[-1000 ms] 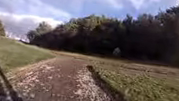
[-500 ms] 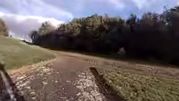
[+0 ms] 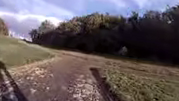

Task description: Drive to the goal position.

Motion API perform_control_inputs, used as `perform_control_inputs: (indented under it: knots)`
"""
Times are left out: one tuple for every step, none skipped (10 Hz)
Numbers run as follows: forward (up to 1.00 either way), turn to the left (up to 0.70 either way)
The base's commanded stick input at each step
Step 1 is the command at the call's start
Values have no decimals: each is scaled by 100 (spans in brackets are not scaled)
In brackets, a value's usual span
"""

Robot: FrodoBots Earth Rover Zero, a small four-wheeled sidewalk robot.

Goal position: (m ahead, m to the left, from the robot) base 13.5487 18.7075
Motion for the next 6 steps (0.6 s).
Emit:
perform_control_inputs:
  knots:
    - [85, 0]
    - [85, 0]
    - [85, 0]
    - [85, 0]
    - [85, 0]
    - [85, 0]
